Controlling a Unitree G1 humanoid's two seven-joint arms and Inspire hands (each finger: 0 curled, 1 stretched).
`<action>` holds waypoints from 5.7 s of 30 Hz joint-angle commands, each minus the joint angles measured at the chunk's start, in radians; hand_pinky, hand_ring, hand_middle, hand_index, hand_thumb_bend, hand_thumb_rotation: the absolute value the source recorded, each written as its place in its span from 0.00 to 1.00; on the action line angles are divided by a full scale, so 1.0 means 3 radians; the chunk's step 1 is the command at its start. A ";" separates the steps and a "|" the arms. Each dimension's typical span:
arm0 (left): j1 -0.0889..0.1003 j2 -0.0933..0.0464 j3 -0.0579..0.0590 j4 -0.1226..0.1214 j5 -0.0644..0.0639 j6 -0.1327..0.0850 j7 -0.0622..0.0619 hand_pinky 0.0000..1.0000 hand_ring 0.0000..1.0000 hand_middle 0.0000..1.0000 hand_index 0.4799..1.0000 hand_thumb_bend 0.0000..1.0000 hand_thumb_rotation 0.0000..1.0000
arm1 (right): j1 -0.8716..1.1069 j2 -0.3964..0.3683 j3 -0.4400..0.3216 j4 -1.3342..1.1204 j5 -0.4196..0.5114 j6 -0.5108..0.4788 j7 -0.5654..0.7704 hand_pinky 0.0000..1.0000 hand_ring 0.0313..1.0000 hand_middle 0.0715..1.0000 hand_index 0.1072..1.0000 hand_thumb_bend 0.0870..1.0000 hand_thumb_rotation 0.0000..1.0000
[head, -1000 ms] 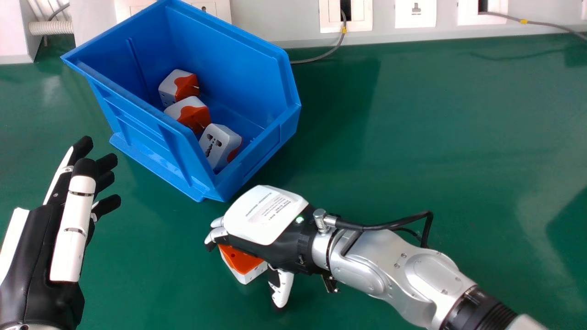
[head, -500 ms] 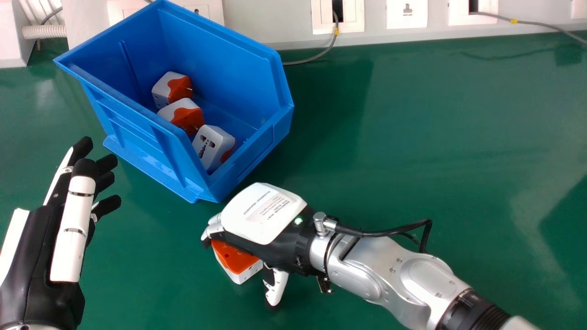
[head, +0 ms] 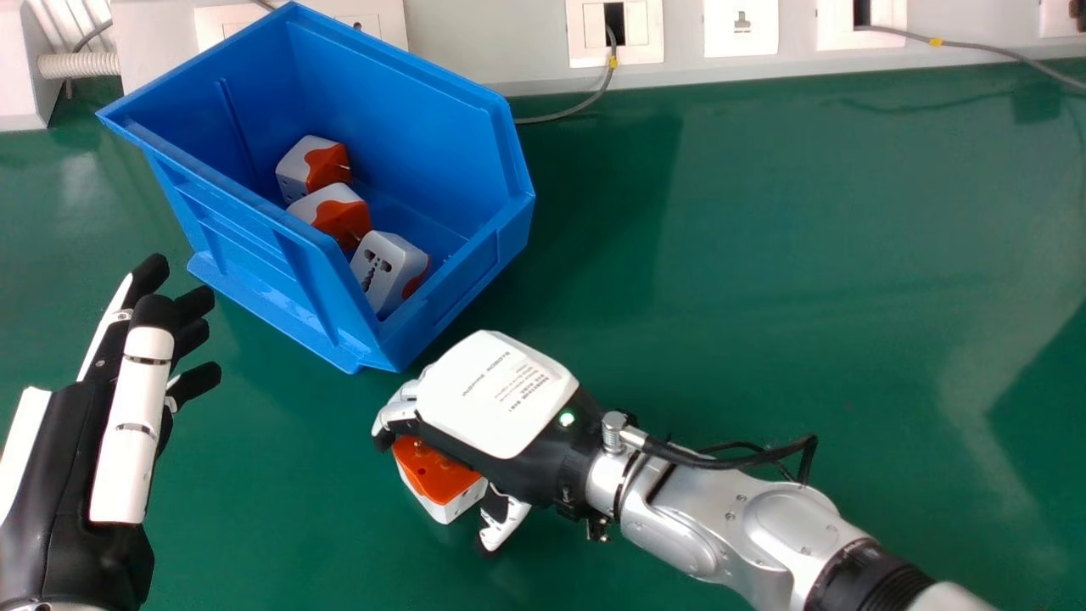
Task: Pick all objects and put in blue box
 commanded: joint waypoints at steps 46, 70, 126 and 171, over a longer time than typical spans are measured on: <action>0.0002 0.0022 0.0000 -0.0130 0.0024 0.0011 0.0029 0.85 0.90 0.89 0.90 0.46 1.00 | 0.0716 -0.0344 -0.0539 -0.1673 0.0442 0.0208 0.0706 0.34 0.37 0.46 0.45 0.47 0.00; -0.0018 -0.0039 0.0000 -0.0048 0.0013 -0.0101 0.0035 0.85 0.89 0.89 0.88 0.47 0.99 | 0.1684 -0.0611 -0.1813 -0.4253 0.0859 0.0642 0.1582 0.34 0.40 0.49 0.45 0.45 0.00; 0.0286 -0.0151 -0.0049 -0.0077 -0.0016 -0.0385 0.0051 0.85 0.90 0.89 0.87 0.47 0.99 | -0.1990 0.0624 -0.0779 0.1212 0.0494 0.0437 -0.0031 0.34 0.42 0.50 0.44 0.45 0.00; 0.0400 -0.0224 -0.0151 -0.0149 0.0065 -0.0443 0.0109 0.85 0.91 0.90 0.89 0.44 1.00 | -0.1996 0.0594 -0.0564 0.1480 0.0600 0.0712 0.0224 0.56 0.84 0.87 0.78 0.43 0.01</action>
